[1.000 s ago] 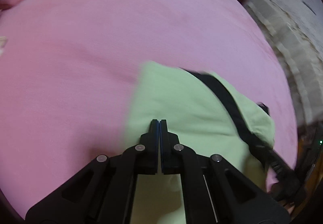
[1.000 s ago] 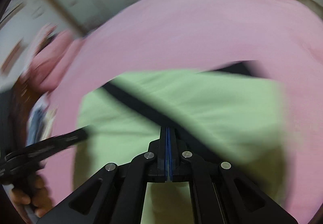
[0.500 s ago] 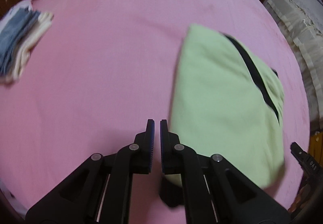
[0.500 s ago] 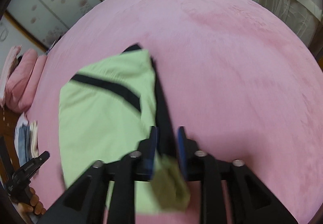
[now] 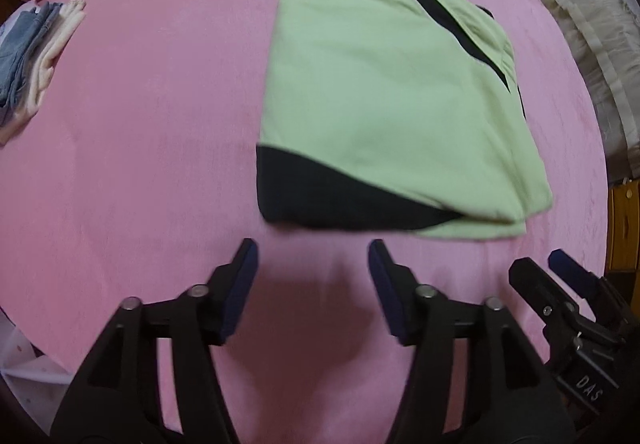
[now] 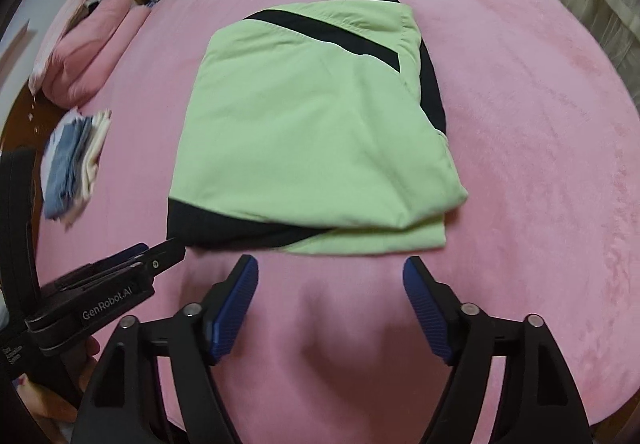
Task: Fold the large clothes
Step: 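Release the bundle and pull both grippers back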
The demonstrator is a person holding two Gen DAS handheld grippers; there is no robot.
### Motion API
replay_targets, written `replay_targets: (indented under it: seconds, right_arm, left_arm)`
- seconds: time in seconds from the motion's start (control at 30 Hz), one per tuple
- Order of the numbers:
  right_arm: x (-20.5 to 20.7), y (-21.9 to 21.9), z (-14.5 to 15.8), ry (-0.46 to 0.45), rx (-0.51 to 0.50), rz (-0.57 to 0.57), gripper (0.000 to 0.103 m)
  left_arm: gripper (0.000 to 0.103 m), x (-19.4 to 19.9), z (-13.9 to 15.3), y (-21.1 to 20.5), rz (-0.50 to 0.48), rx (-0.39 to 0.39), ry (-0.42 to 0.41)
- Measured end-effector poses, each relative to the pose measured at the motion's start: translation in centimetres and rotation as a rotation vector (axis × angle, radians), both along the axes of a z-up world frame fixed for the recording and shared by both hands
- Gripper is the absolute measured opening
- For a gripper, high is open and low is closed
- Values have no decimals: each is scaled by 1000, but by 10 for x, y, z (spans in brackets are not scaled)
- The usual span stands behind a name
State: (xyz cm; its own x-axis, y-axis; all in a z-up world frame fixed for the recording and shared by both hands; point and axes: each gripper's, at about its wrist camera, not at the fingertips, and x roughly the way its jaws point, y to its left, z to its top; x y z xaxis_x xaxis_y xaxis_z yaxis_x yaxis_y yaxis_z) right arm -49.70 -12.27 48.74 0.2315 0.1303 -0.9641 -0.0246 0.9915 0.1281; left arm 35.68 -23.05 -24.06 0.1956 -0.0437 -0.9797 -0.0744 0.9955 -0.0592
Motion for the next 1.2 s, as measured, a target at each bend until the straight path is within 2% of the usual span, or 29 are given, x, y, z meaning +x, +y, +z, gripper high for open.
replay_targets:
  seconds: [0.07,0.13,0.2,0.4,0.9,1.03,1.2]
  right_arm:
    - [-9,-3,6,4,-16,2,86]
    - [-10,6,2,22,-13,-7,86]
    - [-14,14,3,39,-12,-23,87]
    - [-7,24,0,48,-20,-59,89]
    - [6,22,-1,51,-25,-54,90]
    - [18,16,-8,52,-19,-51,90]
    - [42,-7,-20,36,32,-88,90]
  left_arm:
    - [71,-9,4,-6,-27,-14,-3]
    - [74,-14,9,-9,-48,-2,-10]
    - [75,-19,14,-14,-63,14,-15]
    - [77,-20,25,-15,-65,-8,-31]
    - [77,-6,19,-11,-38,-35,-23]
    - [77,12,8,0,-1,-59,-2]
    - [77,50,-11,25,64,-148,4]
